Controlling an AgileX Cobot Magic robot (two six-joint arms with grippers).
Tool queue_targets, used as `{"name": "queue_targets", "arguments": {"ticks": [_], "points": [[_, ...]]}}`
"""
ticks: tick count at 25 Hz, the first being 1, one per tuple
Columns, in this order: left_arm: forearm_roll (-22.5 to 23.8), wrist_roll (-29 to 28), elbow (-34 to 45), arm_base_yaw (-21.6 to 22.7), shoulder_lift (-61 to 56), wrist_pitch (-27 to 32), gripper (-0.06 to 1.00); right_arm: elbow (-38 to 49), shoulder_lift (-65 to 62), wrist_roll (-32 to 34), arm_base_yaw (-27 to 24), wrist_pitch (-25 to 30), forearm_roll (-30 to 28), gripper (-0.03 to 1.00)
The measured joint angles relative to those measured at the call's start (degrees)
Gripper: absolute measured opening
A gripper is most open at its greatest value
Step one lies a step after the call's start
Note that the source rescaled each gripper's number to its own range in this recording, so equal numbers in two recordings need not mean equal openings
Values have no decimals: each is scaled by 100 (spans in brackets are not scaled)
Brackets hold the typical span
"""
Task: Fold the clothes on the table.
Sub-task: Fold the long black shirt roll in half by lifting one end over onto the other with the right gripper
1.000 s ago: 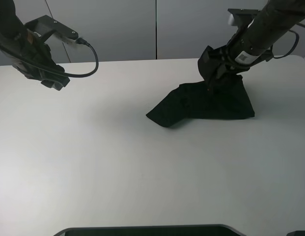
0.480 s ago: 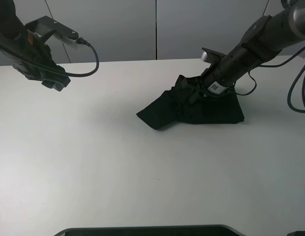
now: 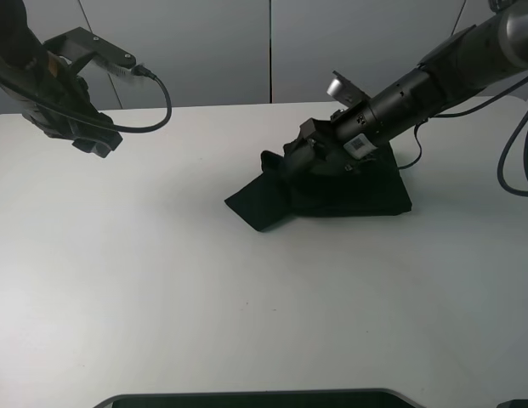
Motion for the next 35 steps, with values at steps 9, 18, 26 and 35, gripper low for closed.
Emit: {"name": "queue_targets", "arguments": {"ticks": [9, 18, 26, 35], "points": [[0, 0, 0, 0, 0, -46, 74, 0, 0, -307, 575, 167, 280, 45], [0, 0, 0, 0, 0, -57, 74, 0, -72, -682, 1230, -191, 601, 44], [0, 0, 0, 0, 0, -57, 74, -25, -867, 470, 1135, -1377, -1435, 31], [0, 0, 0, 0, -42, -8, 74, -38, -902, 1415, 821, -1809, -2578, 35]]}}
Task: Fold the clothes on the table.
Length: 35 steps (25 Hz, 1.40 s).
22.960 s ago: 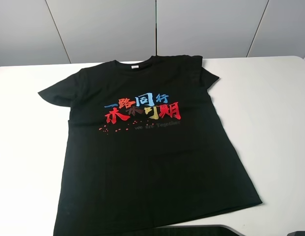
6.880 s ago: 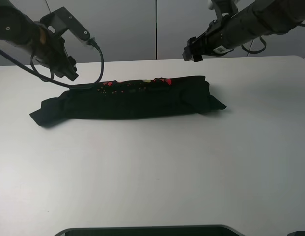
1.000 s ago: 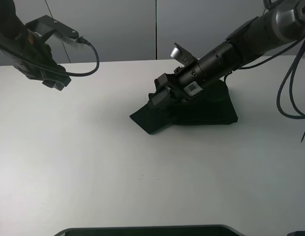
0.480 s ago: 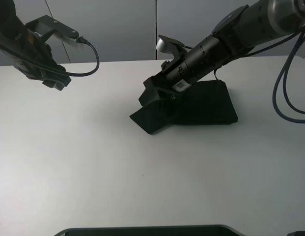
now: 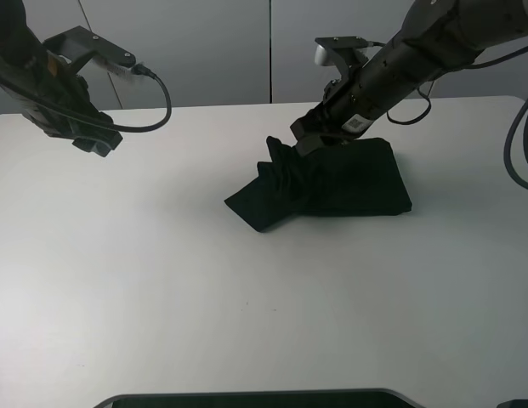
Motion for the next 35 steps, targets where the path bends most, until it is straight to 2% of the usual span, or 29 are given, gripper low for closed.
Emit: {"name": "queue_targets", "arguments": {"ticks": [7, 13, 20, 26, 32, 35], "points": [[0, 0, 0, 0, -627, 36, 74, 0, 371, 47, 0, -68, 177, 35], [23, 0, 0, 0, -1451, 49, 74, 0, 662, -275, 36, 76, 824, 35], [55, 95, 2, 0, -2486, 52, 74, 0, 854, -406, 661, -56, 953, 35], [92, 133, 2, 0, -3555, -68, 74, 0, 867, -406, 778, -141, 1016, 35], [114, 161, 2, 0, -4727, -202, 74, 0, 111, -496, 791, -19, 995, 35], [124, 266, 2, 0, -5181, -207, 74, 0, -609, -526, 791, -8, 807, 45]]}}
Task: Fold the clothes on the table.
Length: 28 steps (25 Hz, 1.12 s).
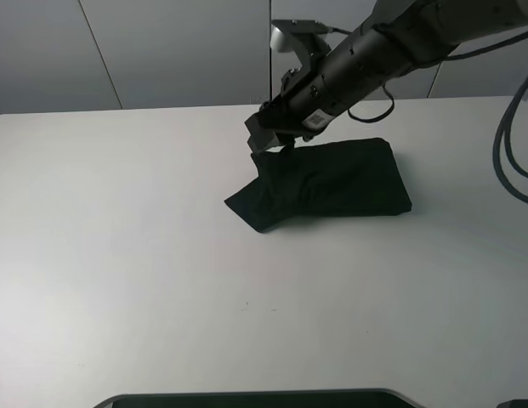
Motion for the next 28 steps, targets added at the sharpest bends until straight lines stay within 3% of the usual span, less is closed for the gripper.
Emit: {"name": "queue_targets", "arguments": {"ticks": [4, 6, 13, 20, 23, 28], "points": [[13, 41, 0, 0, -534, 11, 74, 0, -1035, 50, 0, 13, -415, 72], [13, 41, 0, 0, -771, 82, 74, 0, -1523, 146, 0, 36, -702, 79], [22, 47, 0, 0, -1566, 712, 74, 0, -3153, 583, 0, 462, -2231, 82], [22, 47, 0, 0, -2216, 1279, 74, 0, -4715, 1650, 0, 985, -4375, 82], [22, 47, 0, 0, -2382, 1528, 74, 0, -5375, 1868, 0, 1407, -5020, 82], [93, 36, -13, 0, -2443, 2074, 74, 0, -6424, 2281, 2, 2566, -6318, 82]]}}
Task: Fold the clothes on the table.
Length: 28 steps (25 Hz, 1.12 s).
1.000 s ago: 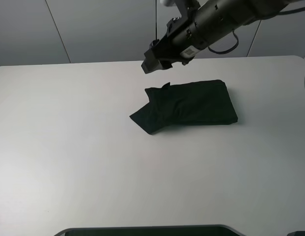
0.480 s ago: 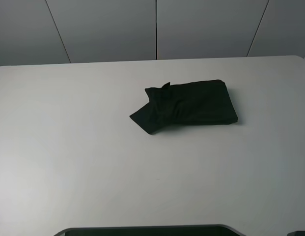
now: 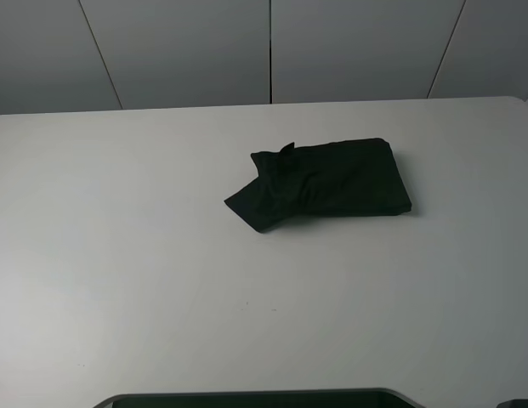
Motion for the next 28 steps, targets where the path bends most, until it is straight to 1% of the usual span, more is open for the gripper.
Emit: {"name": "queue_targets", "arguments": {"ticks": [2, 3, 5, 7, 10, 12, 17, 20, 25, 28], "points": [[109, -22, -90, 0, -8, 211, 74, 0, -348, 133, 0, 643, -633, 82], [156, -34, -163, 0, -8, 303, 74, 0, -529, 158, 0, 871, -922, 82], [334, -150, -355, 0, -8, 457, 74, 0, -853, 207, 0, 1046, -1344, 82], [585, -346, -567, 0, -14, 638, 74, 0, -1178, 215, 0, 1103, -1585, 82], [971, -441, -849, 0, -22, 1108, 74, -3, -1711, 241, 0, 1105, -1710, 82], [1101, -467, -1004, 0, -28, 1196, 74, -13, -2035, 241, 0, 1114, -1716, 82], [1115, -702, -1069, 0, -346, 1263, 74, -13, -2653, 241, -74, 1127, -1797, 82], [1115, -742, -1073, 0, -739, 1285, 74, -13, -2908, 248, -325, 1138, -1849, 82], [1115, -765, -1082, 0, -1347, 1285, 74, -15, -3099, 264, -1031, 1150, -1863, 82], [1087, -765, -1082, 0, -1632, 1285, 74, -25, -3206, 383, -1401, 1150, -1874, 82]]}}
